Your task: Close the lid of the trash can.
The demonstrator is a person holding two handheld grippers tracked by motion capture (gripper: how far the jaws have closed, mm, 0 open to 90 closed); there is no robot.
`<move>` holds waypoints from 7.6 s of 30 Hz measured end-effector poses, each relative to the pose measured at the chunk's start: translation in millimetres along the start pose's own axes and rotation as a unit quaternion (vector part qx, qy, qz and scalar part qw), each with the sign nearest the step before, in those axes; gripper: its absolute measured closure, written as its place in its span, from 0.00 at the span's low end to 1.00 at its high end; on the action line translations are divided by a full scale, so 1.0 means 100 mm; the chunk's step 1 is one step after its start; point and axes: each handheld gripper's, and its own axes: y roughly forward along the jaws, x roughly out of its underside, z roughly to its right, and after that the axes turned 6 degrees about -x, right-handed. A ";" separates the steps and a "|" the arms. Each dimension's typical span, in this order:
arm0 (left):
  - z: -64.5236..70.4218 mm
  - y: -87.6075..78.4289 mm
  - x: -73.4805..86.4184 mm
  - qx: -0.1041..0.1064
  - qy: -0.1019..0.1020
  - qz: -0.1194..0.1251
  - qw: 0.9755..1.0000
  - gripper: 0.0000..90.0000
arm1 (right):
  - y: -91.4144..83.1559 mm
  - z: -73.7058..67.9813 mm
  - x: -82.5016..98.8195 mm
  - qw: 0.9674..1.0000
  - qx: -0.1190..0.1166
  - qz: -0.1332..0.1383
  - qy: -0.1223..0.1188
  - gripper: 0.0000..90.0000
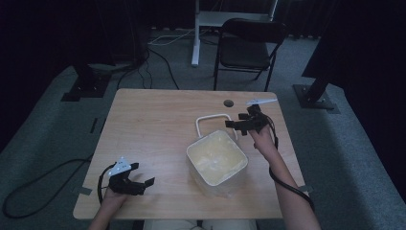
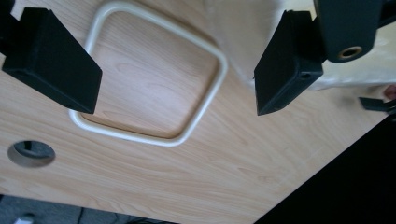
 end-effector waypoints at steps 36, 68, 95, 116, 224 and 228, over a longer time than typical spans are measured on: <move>-0.04 -0.15 0.11 -0.006 -0.026 0.006 1.000 0.01 | 0.83 0.54 0.45 0.979 0.172 -0.084 0.075 0.36; -0.04 -0.07 0.09 -0.008 -0.007 -0.007 1.000 0.01 | 0.73 0.57 0.50 0.966 0.226 -0.101 0.077 0.91; -0.01 -0.03 0.06 -0.006 0.001 -0.014 1.000 0.01 | -0.51 0.98 0.70 0.946 0.281 -0.014 0.160 0.91; -0.01 -0.02 0.06 -0.004 0.004 -0.016 1.000 0.01 | -0.86 0.33 0.37 0.968 0.226 0.036 0.102 0.91; 0.43 0.35 -0.40 0.060 0.027 -0.014 0.998 0.01 | -0.56 -0.24 0.71 0.990 0.129 -0.011 0.052 0.19; 0.53 0.43 -0.44 0.073 0.041 -0.014 0.996 0.01 | -0.55 -0.15 0.87 0.992 0.109 -0.017 0.068 0.19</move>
